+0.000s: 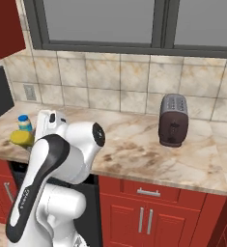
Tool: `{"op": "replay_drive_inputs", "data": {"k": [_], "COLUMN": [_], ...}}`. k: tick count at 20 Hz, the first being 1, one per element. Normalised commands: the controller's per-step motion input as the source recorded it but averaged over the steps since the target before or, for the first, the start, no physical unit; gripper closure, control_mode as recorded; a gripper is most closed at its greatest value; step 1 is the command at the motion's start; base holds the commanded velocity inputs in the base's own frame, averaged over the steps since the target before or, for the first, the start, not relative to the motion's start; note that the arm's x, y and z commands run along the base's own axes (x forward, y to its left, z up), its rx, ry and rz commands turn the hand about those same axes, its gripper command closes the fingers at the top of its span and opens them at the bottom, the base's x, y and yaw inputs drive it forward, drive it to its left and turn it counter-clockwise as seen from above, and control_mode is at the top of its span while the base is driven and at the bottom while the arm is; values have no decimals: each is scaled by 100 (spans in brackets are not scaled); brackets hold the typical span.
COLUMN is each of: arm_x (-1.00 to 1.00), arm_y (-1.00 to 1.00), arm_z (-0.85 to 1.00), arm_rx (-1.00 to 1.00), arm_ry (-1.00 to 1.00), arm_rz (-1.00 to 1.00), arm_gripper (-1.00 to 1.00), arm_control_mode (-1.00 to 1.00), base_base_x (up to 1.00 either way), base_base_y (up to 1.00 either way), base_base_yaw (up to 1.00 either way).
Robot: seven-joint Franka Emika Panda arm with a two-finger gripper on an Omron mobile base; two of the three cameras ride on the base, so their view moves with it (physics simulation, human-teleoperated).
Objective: Place the mustard and mayonnaise from the counter to the top shelf of the fridge. If the existing items in the fridge are on the top shelf, move them to other shelves.
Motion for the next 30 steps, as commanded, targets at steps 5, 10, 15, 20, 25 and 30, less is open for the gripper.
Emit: {"op": "replay_drive_inputs", "data": {"k": [5,10,15,20,25,30], "arm_x": [0,0,0,0,0,0], "arm_y": [0,0,0,0,0,0], "arm_z": [0,0,0,0,0,0], "arm_rx": [0,0,0,0,0,0], "arm_ry": [0,0,0,0,0,0], "arm_rz": [0,0,0,0,0,0], "arm_gripper": [100,100,100,100,100,100], "arm_control_mode": [100,100,100,100,100,100], "base_base_x": [-85,-67,-47,-68,-93,-28], "base_base_y": [-44,-2,11,36,47,95], "base_base_yaw": [42,88,94,84,69,41]}}
